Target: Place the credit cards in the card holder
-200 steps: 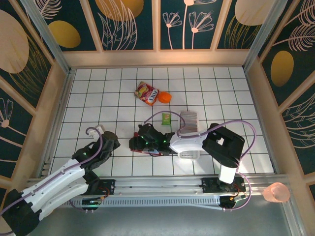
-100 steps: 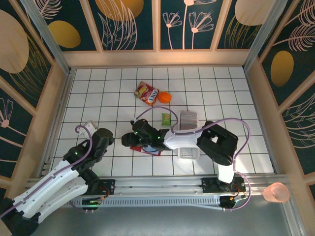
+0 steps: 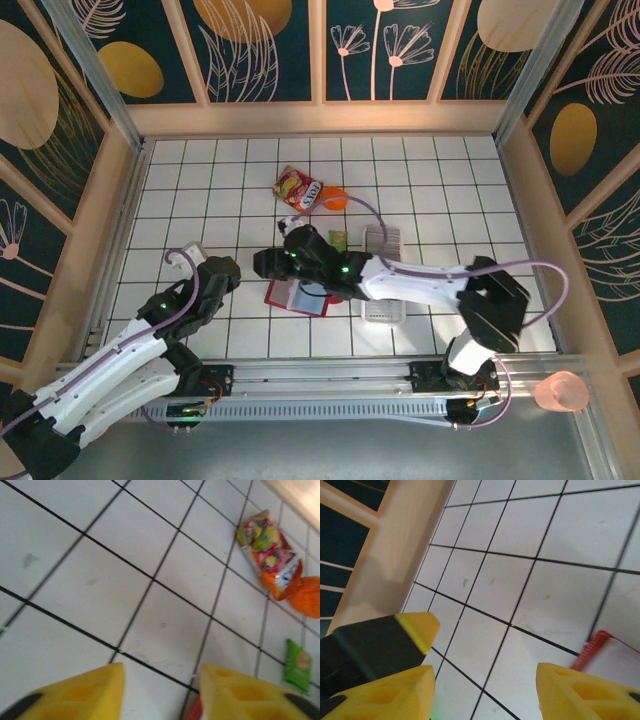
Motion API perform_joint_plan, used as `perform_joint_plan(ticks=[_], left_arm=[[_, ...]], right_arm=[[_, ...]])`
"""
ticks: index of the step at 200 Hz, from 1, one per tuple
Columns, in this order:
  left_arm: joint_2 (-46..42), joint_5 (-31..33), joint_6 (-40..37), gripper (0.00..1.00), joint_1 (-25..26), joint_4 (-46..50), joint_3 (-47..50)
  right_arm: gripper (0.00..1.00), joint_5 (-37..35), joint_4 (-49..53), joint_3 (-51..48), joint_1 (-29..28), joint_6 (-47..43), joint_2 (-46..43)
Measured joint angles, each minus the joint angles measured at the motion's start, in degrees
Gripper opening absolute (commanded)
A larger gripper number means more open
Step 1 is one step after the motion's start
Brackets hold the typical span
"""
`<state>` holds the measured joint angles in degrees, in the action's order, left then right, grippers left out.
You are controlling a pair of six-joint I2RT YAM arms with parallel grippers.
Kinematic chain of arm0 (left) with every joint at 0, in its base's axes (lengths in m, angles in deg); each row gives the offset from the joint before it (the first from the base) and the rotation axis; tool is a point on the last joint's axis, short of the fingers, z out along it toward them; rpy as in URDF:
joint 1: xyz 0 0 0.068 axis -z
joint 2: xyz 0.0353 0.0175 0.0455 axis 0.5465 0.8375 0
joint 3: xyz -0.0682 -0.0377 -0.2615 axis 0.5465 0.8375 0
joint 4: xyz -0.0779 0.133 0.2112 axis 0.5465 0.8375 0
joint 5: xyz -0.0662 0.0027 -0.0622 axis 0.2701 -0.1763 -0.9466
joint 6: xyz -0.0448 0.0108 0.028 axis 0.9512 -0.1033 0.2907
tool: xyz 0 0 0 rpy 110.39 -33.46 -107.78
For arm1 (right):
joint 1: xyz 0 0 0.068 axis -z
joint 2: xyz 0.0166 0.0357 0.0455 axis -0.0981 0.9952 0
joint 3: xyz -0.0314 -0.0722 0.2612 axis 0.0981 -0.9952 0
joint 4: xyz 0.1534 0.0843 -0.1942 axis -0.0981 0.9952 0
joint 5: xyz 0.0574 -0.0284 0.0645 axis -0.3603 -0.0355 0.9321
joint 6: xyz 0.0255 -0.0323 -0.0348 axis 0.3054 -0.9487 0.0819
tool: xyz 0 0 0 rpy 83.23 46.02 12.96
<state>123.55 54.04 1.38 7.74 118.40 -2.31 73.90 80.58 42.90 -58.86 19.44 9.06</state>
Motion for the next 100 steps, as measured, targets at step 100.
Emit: perform_joint_plan(ticks=[100], left_arm=[[21.3, -23.9, -15.3, 0.62, -3.0, -21.6, 4.7]], right_arm=[[0.62, -10.5, 22.3, -9.7, 2.3, -29.6, -32.3]])
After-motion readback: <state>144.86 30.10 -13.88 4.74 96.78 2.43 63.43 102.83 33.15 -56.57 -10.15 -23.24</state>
